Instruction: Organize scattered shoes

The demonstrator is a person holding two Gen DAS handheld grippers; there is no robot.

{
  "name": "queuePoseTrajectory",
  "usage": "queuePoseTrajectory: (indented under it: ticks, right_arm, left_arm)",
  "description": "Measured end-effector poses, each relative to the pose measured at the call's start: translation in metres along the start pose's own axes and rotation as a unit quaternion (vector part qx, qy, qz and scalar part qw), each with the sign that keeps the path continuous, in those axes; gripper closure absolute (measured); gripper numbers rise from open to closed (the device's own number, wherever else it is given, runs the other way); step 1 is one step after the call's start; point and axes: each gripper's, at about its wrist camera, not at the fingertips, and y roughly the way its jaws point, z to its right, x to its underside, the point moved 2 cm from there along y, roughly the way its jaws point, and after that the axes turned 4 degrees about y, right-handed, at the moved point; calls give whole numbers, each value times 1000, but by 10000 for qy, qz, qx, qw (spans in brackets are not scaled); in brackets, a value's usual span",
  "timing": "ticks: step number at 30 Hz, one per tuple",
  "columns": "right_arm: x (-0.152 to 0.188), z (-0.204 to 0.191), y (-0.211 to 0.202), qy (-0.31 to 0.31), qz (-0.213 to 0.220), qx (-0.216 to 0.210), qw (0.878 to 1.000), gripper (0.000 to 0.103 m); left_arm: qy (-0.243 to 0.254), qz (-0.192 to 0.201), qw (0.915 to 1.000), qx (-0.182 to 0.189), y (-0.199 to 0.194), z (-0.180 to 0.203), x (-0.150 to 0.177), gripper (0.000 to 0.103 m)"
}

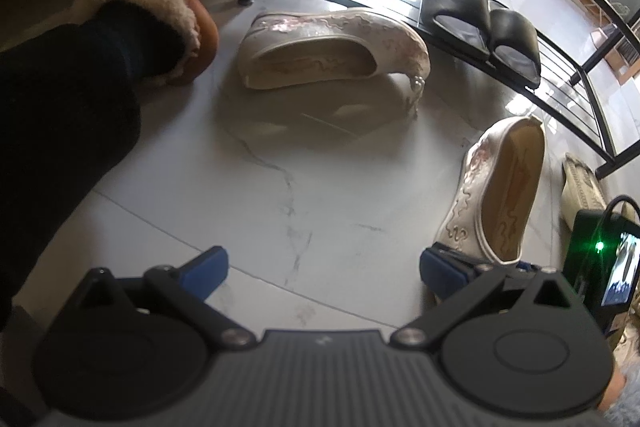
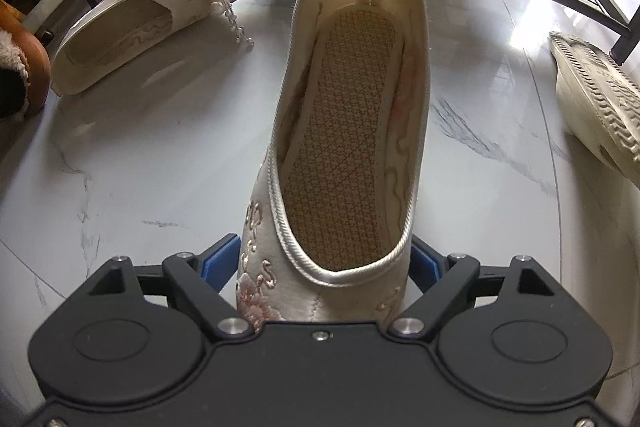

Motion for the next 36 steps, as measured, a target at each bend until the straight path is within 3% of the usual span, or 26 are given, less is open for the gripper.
queuePoseTrajectory:
  ticks: [18, 20, 26, 28, 33, 36]
  right_arm:
    - [14, -8, -8, -56, 64, -73, 9999, 15]
    - [12, -7, -10, 14, 68, -30, 10000, 2]
    - [11, -9, -45, -138, 567, 63, 9983, 0]
    - [15, -1, -64, 57, 818, -34, 9966, 0]
    - [43, 43, -105, 936, 1359, -763, 9833, 0]
    - [61, 77, -120, 1525, 1447, -614, 9757, 0]
  left_arm:
    - [61, -36, 10000, -43, 2, 2, 3, 1]
    - [43, -29, 10000, -69, 2, 2, 2, 1]
    - [46, 32, 9999, -144, 4, 1, 3, 1]
    - [161, 138, 9995, -225, 4, 3, 3, 1]
    - [329, 361, 9984, -271, 6, 6, 4, 1]
    - [394, 419, 9981, -235, 10, 8, 5, 1]
